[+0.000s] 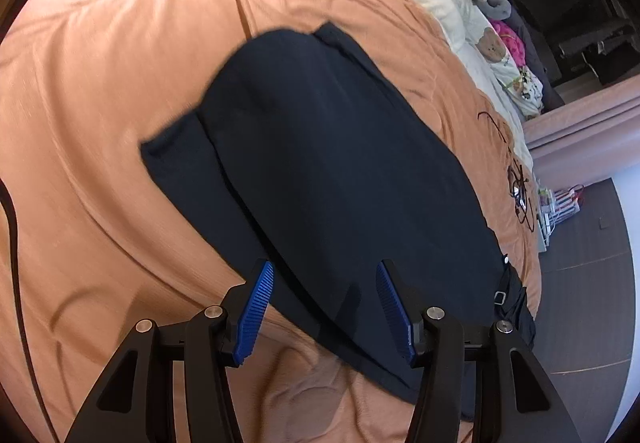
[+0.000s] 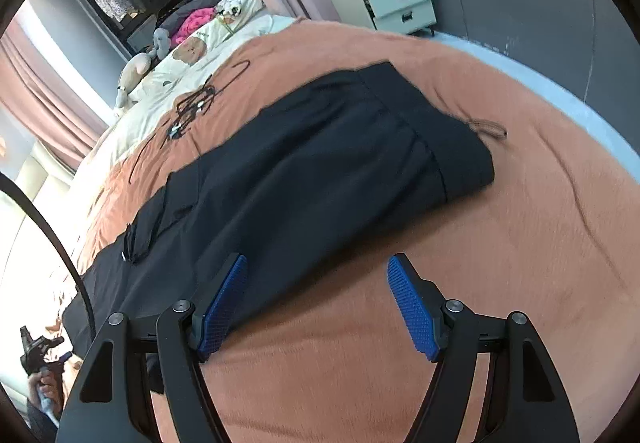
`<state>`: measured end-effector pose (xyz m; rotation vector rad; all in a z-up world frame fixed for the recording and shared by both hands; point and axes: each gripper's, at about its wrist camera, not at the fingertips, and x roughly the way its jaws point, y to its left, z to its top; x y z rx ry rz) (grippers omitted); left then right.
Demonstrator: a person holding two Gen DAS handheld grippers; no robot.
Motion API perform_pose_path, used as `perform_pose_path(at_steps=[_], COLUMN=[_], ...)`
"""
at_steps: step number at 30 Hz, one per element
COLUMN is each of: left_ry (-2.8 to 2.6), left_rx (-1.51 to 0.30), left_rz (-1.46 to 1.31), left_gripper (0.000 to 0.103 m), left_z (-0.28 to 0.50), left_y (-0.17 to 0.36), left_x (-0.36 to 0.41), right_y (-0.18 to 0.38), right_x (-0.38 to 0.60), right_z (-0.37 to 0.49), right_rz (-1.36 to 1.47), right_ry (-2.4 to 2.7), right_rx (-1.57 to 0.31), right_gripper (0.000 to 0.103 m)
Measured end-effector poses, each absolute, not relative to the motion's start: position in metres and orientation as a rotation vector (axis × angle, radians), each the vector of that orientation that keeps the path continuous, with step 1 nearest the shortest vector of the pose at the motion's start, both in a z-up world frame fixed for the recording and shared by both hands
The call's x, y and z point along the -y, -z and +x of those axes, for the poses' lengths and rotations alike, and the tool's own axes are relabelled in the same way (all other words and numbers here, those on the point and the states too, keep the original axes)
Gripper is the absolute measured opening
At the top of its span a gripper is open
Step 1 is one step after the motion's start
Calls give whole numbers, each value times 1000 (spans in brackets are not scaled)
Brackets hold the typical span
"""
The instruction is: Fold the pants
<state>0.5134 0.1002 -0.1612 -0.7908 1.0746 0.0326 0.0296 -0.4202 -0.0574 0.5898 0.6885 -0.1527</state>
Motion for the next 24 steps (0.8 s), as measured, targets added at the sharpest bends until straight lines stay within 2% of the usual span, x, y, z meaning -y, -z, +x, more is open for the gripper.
perform_pose_path(at_steps=[8,13,17,21,23,24], left_ry=[-129,-137,-162,-185,-190,-190], left_rx=[-1035,-948,-869,-787,-773,-764], left_rz=[-974,-987,-1004,-998,-997,-1002], left_gripper=[56,56,46,44,32,31], left_z=[509,517,513,506,507,506], left_y=[189,188,181,173,174,174], left_x=[-97,-93,-109,-129,-139,-143], right_y=[74,83,84,81,81,82], right_x=[434,439,440,437,434,433], right_z=[21,18,15,18,20,21], right_rz=[653,672,676,677,682,688], right_ry=[128,123,119,109,104,98], right_rx=[-678,-673,-668,-650,-648,-648], right_gripper=[72,72,72,72,72,72])
